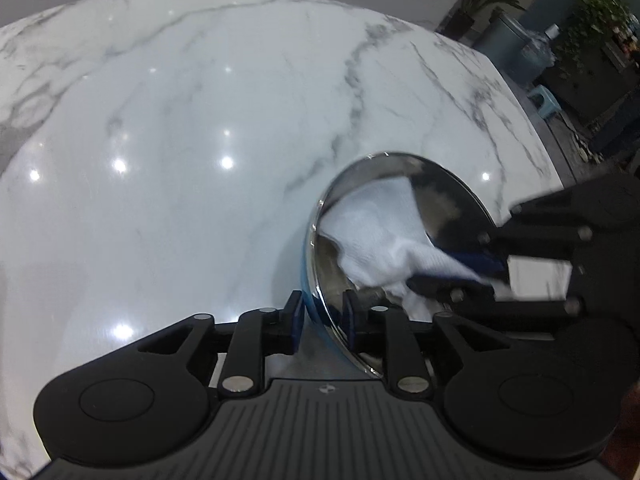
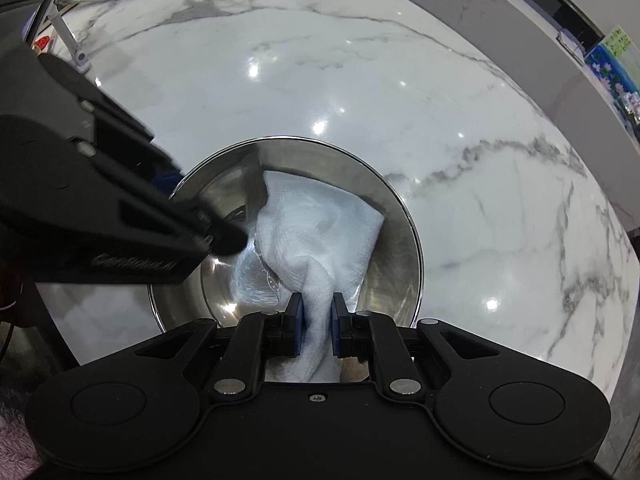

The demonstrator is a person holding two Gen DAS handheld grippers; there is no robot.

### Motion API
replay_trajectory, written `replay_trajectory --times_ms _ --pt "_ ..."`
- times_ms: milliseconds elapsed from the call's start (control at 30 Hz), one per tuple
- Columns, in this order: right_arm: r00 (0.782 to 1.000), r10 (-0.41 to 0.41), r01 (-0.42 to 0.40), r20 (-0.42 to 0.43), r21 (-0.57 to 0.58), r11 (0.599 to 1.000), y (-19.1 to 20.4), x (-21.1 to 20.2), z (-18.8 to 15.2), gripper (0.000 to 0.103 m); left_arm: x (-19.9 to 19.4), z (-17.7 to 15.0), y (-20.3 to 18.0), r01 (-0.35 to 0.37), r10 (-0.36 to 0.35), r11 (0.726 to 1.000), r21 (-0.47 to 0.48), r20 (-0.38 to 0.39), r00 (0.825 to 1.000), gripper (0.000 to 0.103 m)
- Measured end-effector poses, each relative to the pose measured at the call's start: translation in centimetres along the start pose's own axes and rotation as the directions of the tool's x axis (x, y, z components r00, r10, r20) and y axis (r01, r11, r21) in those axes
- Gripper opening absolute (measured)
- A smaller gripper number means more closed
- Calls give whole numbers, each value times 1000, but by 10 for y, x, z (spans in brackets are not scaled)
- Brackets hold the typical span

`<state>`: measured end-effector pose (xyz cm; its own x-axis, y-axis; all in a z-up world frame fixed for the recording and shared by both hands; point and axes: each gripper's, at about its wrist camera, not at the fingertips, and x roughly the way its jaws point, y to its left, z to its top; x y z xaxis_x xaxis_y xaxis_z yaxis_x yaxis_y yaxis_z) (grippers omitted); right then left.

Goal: Clean bowl
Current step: 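Hold the bowl with the left tool while the right tool wipes the cloth around inside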

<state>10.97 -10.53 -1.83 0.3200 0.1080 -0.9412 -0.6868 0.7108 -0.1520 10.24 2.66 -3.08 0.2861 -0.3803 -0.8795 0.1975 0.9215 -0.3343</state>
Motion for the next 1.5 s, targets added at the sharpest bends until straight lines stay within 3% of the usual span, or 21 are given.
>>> replay_trajectory --times_ms 167,467,700,867,1033,1133,1367,1400,1500 --pt "1000 13 -13 5 4 1000 -2 0 0 11 3 3 6 20 -20 1000 -18 -9 1000 22" --pt "999 50 -51 18 70 996 -16 3 2 11 13 28 -1 -66 65 997 38 16 998 14" --pt "987 158 -160 32 84 983 -18 3 11 11 22 46 -6 -86 84 994 72 35 996 14" --pt "989 146 -145 -4 43 988 -22 8 14 11 23 46 -8 -87 83 993 85 45 995 14" --pt "1000 -7 6 -12 -48 999 -16 9 10 11 23 46 -8 -86 82 993 83 46 996 14" --pt "1000 2 -2 -10 -31 1000 -19 10 10 11 23 46 -5 -71 70 995 63 29 997 14" --pt "1000 14 -14 -9 2 1000 -25 10 12 11 25 37 6 28 -28 1000 -1 -101 995 28" --pt "1000 13 -13 -8 3 1000 -23 10 12 11 23 34 6 42 -41 999 4 -102 994 31" --pt "1000 12 -12 -7 5 1000 -19 9 12 11 16 31 5 58 -58 998 5 -77 995 29"
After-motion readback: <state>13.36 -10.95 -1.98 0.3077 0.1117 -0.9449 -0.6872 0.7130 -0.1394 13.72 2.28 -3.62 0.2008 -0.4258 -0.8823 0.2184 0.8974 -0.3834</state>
